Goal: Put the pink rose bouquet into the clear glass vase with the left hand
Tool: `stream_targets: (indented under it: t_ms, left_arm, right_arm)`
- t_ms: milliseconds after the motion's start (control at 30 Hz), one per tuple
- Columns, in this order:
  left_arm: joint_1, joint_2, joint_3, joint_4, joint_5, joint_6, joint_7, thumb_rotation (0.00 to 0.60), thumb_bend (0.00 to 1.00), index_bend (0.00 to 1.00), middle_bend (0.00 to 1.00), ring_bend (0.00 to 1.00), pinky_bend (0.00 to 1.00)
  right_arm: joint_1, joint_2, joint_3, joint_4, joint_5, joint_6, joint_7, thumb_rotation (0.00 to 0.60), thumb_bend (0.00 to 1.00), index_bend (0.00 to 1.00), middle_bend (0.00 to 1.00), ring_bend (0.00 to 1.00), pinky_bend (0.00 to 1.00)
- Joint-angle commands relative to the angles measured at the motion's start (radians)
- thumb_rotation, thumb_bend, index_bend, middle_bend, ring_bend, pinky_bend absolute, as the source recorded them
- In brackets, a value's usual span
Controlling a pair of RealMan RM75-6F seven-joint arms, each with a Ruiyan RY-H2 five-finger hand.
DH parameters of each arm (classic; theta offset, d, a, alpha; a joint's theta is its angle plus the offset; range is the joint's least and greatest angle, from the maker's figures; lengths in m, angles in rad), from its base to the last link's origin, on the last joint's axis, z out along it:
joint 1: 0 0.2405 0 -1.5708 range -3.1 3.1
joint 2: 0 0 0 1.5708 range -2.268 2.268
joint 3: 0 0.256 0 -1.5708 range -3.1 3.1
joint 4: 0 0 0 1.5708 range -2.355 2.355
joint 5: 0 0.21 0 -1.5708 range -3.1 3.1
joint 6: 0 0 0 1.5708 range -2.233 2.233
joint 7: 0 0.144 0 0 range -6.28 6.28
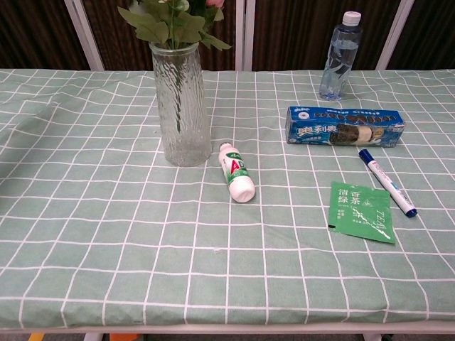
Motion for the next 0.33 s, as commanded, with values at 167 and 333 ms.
stream_targets:
  t_ms: [167, 333]
  left_arm:
    - [0.141, 0.108, 0.183, -0.127, -0.013, -0.089, 0.285, 0.6, 0.0, 0.02, 0.09, 0.06, 0.13]
    - [0.192, 0.044, 0.221, -0.032, 0.032, -0.059, 0.307, 0.6, 0.0, 0.02, 0.08, 0.06, 0.13]
  right_arm:
    - [-0.004, -0.014, -0.005, -0.005, -0.02, 0.022, -0.012, 0.6, 0.21, 0.0, 0.0, 0.0, 0.0]
    - [-0.005, -0.026, -0.01, -0.004, -0.016, 0.014, -0.016, 0.6, 0.21, 0.0, 0.0, 0.0, 0.0]
